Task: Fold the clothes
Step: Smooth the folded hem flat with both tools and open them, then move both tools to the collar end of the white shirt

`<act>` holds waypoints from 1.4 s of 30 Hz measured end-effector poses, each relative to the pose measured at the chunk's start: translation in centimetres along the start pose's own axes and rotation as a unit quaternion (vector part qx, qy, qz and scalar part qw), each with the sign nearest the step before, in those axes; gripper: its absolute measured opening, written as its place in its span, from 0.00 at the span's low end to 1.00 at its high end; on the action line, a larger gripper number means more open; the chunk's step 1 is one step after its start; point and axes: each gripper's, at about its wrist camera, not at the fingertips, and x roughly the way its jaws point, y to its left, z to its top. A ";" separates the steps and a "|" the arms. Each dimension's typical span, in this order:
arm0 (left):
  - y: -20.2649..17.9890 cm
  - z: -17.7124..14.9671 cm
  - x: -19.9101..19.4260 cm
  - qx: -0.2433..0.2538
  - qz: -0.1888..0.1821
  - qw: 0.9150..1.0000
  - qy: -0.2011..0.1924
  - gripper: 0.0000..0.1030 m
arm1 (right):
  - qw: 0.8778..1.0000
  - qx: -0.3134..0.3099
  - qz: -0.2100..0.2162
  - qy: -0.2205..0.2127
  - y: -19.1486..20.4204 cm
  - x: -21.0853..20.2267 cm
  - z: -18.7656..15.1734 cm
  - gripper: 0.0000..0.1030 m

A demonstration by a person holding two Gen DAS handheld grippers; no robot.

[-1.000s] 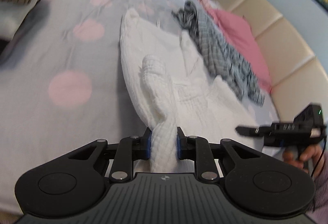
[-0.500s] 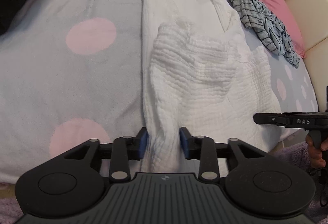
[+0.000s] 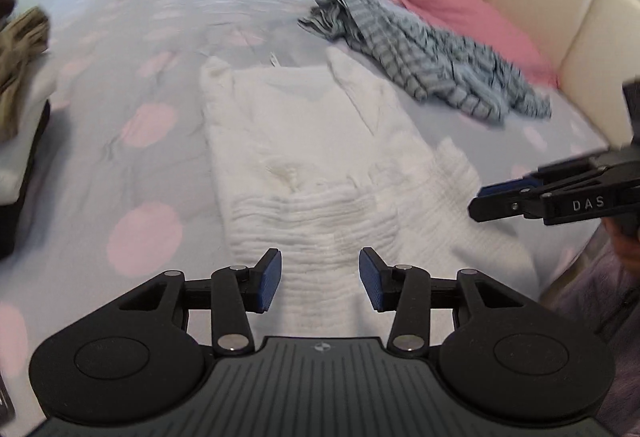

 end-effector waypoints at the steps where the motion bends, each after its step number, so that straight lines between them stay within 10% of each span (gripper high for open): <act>1: -0.1 0.2 0.7 0.004 0.001 1.000 0.005 0.40 | 1.000 -0.010 -0.003 0.007 0.4 0.6 0.1 0.32; 19: 1.9 2.6 5.9 0.016 0.018 1.000 0.002 0.40 | 0.996 0.066 -0.040 0.043 -4.6 6.1 2.4 0.29; 32: 5.2 9.7 8.0 -0.014 0.122 0.992 -0.021 0.42 | 0.992 0.006 -0.118 0.037 -5.5 7.0 8.5 0.45; 42: 11.0 15.7 12.0 -0.055 0.107 0.993 0.000 0.48 | 0.990 0.025 -0.140 0.023 -9.1 10.2 15.4 0.52</act>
